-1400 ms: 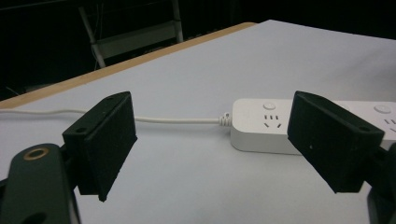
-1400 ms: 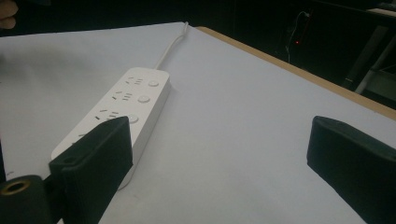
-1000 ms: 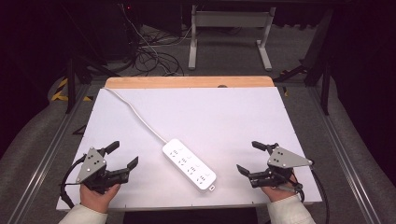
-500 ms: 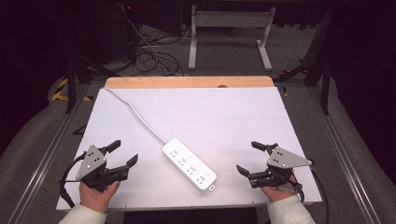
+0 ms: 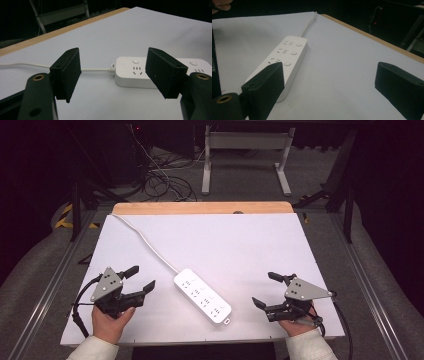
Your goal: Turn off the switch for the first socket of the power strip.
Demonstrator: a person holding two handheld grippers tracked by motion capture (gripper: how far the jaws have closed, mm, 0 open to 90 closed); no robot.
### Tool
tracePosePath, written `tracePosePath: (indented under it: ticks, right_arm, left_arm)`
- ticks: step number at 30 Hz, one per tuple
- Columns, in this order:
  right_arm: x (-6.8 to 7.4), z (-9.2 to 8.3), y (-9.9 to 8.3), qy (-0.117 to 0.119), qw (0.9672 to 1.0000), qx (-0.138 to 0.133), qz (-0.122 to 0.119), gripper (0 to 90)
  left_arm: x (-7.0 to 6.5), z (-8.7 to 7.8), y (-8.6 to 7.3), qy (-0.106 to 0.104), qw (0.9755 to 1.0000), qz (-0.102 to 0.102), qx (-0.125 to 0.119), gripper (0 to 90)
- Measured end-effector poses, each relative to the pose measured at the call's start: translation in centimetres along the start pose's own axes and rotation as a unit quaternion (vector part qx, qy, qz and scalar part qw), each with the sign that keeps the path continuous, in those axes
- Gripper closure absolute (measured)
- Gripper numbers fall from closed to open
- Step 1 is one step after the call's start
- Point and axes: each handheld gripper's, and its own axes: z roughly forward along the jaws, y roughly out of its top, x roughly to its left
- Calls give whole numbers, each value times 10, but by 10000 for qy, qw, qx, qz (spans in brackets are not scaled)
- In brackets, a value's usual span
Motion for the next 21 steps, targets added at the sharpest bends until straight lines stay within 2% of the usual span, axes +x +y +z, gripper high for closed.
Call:
tracePosePath:
  ticks: [21]
  right_arm:
    - [0,2,-1,67,10000,28,26,93]
  left_arm:
    - [-14,31,21,-293,9993,243,63,308]
